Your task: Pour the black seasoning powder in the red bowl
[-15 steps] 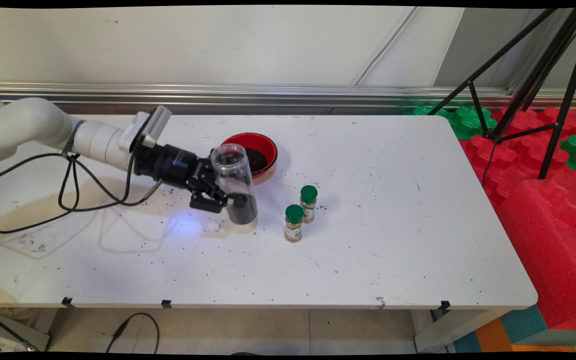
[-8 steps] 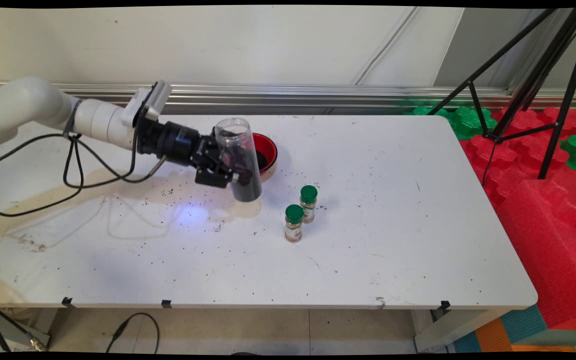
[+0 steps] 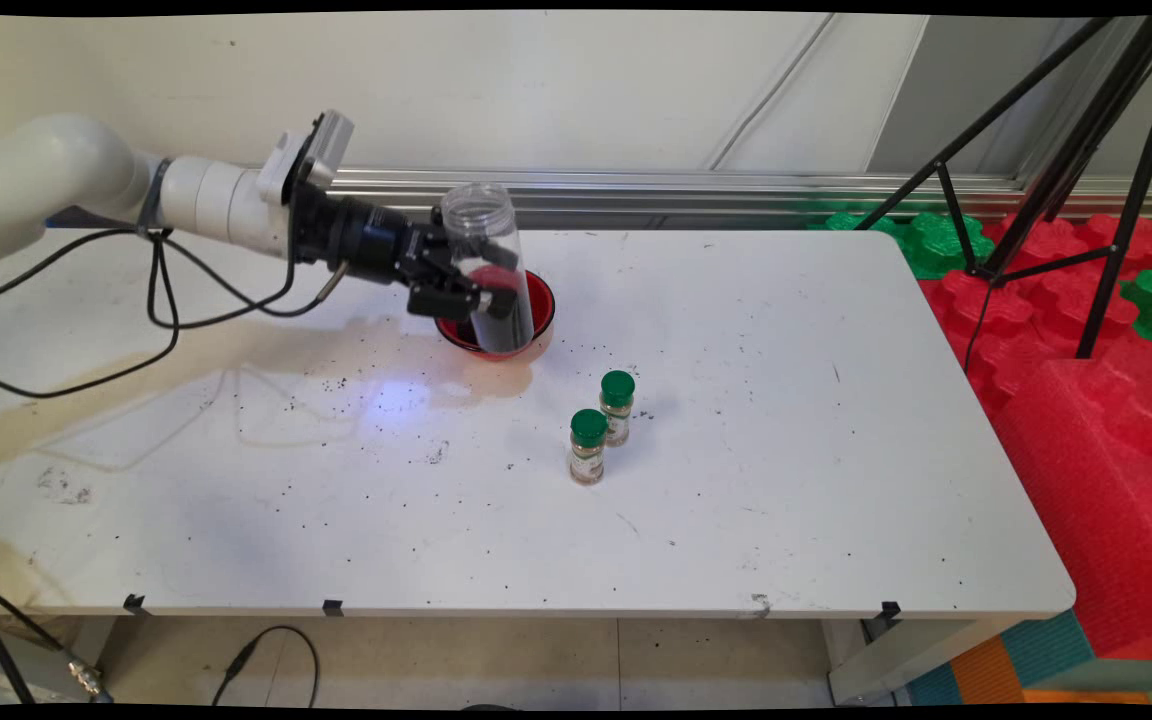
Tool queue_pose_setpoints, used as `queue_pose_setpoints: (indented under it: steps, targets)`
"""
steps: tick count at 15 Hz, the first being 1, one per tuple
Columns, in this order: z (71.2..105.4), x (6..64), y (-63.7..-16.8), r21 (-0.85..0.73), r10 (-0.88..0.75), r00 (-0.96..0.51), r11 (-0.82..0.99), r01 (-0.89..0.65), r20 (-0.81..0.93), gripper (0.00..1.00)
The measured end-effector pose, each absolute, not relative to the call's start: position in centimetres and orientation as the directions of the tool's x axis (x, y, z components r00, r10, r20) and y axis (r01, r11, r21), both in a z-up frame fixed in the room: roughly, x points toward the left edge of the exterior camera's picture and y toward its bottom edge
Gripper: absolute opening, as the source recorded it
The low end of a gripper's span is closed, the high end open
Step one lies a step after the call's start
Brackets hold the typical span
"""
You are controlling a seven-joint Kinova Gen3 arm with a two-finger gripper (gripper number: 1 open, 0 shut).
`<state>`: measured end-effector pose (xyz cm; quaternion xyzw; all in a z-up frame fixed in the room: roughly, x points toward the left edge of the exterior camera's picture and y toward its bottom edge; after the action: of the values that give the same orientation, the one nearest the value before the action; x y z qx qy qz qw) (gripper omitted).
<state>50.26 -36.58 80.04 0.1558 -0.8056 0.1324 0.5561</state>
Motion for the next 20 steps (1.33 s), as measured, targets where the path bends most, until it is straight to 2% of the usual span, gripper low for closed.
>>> queue_pose_setpoints:
  steps: [10,20]
  targets:
    - [81.8,51.6,-41.3,-0.091,-0.092,-0.334,0.863,-0.496,0.938,0.0]
    - [82.1,53.3,-45.8,-0.155,-0.073,-0.353,0.803,-0.575,0.933,0.0]
